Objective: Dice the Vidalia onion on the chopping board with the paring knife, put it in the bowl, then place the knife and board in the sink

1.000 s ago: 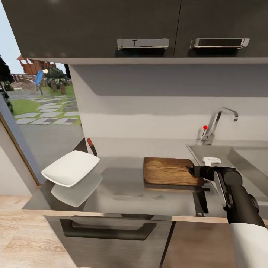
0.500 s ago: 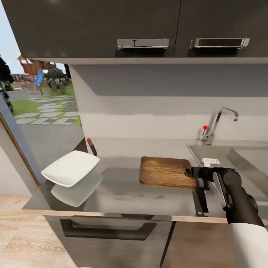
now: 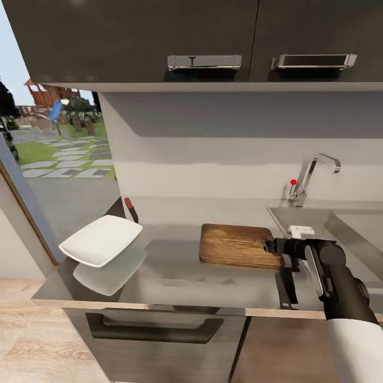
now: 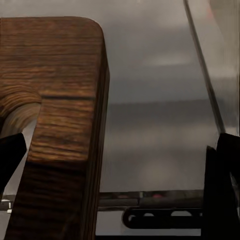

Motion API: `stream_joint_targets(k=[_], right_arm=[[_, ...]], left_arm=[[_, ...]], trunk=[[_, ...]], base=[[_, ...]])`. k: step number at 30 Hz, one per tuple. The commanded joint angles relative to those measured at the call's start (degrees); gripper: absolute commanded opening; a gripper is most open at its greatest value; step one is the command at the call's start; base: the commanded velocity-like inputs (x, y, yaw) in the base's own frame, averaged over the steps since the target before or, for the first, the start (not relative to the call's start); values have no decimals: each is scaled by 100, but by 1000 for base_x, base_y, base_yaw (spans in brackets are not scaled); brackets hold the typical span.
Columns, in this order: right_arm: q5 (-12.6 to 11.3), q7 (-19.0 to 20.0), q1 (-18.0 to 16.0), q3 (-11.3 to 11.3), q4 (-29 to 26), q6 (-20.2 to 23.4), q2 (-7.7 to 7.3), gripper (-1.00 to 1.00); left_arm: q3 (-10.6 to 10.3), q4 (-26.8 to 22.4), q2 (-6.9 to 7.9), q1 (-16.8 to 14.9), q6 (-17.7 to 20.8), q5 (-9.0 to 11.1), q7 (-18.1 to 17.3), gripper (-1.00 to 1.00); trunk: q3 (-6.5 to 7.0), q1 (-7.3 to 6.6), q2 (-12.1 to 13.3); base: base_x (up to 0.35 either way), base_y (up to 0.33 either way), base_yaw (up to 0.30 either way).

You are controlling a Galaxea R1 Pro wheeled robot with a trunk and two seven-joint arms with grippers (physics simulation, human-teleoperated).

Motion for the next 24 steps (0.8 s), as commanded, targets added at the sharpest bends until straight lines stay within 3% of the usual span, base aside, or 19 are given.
stream_joint_targets(k=[1, 10, 24], right_arm=[[126, 25, -4, -8, -28, 15, -5, 100], [127, 48, -4, -9, -1091, 57, -50, 100], [125, 50, -4, 20, -1217, 60, -37, 100]], left_arm=[[-9, -10, -1, 3, -11, 53, 7, 100], [-26, -7, -8, 3, -16, 59, 7, 100], [-27, -2, -17, 3, -16, 62, 7, 100]], trunk=[[-5, 0, -3], [-5, 0, -3], [-5, 0, -3]], base=[[0, 0, 0], [-2, 0, 0], [-289, 0, 0]])
